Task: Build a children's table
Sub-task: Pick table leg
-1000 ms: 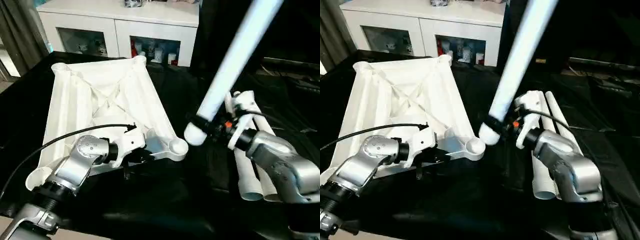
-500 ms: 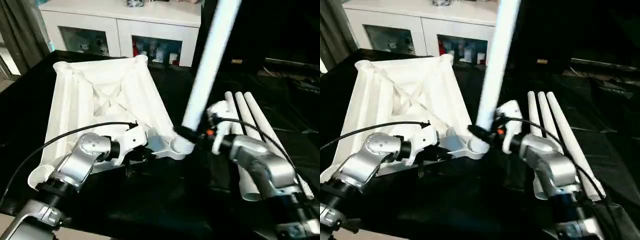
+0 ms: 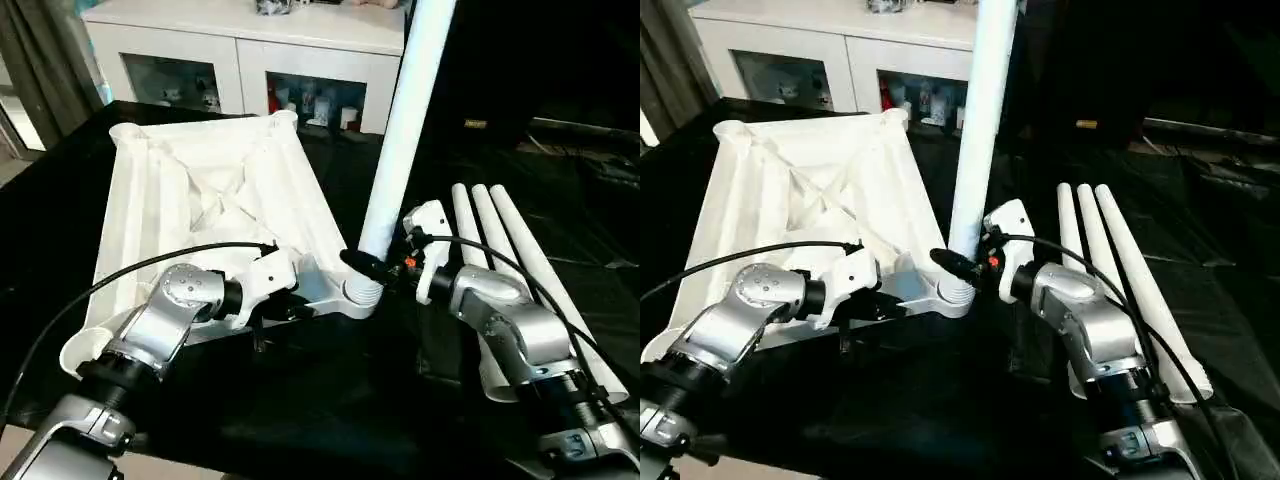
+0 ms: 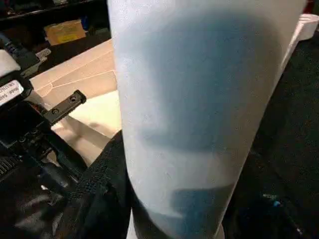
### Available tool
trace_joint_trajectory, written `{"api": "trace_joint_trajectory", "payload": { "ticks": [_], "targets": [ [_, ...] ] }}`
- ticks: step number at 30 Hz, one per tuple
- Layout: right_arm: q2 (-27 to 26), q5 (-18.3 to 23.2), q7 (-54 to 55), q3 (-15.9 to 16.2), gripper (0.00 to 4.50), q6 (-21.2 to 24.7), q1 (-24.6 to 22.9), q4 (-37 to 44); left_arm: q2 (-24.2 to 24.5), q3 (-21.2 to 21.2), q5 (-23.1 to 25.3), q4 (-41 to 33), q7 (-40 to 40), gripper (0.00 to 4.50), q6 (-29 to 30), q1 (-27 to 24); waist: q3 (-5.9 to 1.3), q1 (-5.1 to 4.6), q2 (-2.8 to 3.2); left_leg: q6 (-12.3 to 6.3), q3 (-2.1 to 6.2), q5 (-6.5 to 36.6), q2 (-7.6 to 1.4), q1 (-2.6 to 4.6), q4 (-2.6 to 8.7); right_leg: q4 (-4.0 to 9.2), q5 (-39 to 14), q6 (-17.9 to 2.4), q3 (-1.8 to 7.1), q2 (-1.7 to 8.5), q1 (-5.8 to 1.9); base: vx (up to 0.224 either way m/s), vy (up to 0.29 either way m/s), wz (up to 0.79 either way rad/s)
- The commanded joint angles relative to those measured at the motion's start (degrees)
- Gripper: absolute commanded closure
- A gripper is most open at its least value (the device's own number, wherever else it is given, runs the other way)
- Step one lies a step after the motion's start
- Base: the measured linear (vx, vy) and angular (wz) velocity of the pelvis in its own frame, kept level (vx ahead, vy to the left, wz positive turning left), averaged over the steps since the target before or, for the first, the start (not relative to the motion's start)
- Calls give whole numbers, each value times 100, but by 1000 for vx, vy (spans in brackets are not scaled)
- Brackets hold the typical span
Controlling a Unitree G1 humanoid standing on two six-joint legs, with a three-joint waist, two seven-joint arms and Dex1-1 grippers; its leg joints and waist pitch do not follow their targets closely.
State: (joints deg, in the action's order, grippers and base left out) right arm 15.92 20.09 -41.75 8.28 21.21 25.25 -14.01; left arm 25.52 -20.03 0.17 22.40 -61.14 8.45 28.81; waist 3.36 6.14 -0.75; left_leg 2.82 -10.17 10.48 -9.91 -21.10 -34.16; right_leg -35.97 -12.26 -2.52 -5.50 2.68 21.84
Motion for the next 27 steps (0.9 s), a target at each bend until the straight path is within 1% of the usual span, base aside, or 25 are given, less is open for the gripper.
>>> {"api": "trace_joint_trajectory", "payload": {
  "ticks": [1, 4, 7, 11, 12, 13, 15, 16, 19, 25, 27],
  "targets": [
    [-2, -85, -4, -20, 261, -106, 75, -156, -103, 145, -135, -38, 33, 450, -212, 118, -372, -8, -24, -229, 141, 640, -403, 69, 361, 490, -982, -823, 433, 701, -269, 0, 0, 0],
    [-59, -84, -1, -49, 261, -157, 119, -306, -130, 181, -183, -37, 44, 450, -248, 81, -370, -17, -38, -235, 141, 637, -402, 64, 364, 484, -959, -829, 432, 698, -270, 0, 0, 0],
    [-102, -85, -10, -60, 261, -188, 154, -400, -180, 242, -256, -19, 63, 450, -305, 50, -363, -22, -39, -257, 139, 618, -393, 56, 364, 485, -967, -836, 430, 696, -273, 0, 0, 0],
    [-191, -145, -22, -64, 261, -296, 207, -573, -254, 310, -346, 20, 53, 450, -379, -3, -343, -45, -44, -231, 139, 744, -390, 64, 370, 527, -1303, -766, 432, 707, -261, 0, 0, 0],
    [-214, -156, -22, -63, 261, -326, 219, -611, -266, 321, -360, 26, 51, 450, -394, -20, -345, -46, -45, -230, 139, 746, -390, 62, 369, 531, -1328, -752, 431, 708, -265, 0, 0, 0],
    [-232, -161, -17, -61, 261, -343, 229, -637, -269, 325, -360, 35, 55, 450, -412, -35, -332, -54, -39, -227, 140, 780, -392, 68, 376, 539, -1384, -735, 433, 700, -250, 0, 0, 0],
    [-250, -165, -15, -59, 261, -365, 234, -660, -270, 328, -358, 34, 62, 450, -429, -58, -328, -66, -49, -226, 145, 807, -394, 66, 382, 545, -1481, -717, 429, 705, -250, 0, 0, 0],
    [-260, -161, -14, -61, 261, -374, 229, -666, -268, 333, -352, 27, 81, 450, -435, -78, -331, -69, -50, -225, 143, 811, -397, 72, 380, 547, -1491, -706, 431, 703, -244, 0, 0, 0],
    [-285, -159, -25, -73, 261, -399, 211, -691, -266, 356, -344, 11, 91, 450, -439, -115, -322, -82, -57, -247, 142, 800, -390, 59, 383, 548, -1486, -706, 431, 704, -247, 0, 0, 0],
    [-324, -155, -29, -108, 261, -424, 177, -710, -280, 430, -397, -16, 68, 450, -427, -142, -314, -103, -45, -246, 142, 856, -393, 62, 388, 565, -1576, -703, 434, 708, -236, 0, 0, 0],
    [-351, -141, -13, -137, 261, -441, 150, -705, -326, 510, -496, -37, 55, 450, -425, -177, -306, -105, -31, -233, 145, 892, -397, 71, 391, 567, -1628, -710, 433, 708, -224, 0, 0, 0]
  ]
}}
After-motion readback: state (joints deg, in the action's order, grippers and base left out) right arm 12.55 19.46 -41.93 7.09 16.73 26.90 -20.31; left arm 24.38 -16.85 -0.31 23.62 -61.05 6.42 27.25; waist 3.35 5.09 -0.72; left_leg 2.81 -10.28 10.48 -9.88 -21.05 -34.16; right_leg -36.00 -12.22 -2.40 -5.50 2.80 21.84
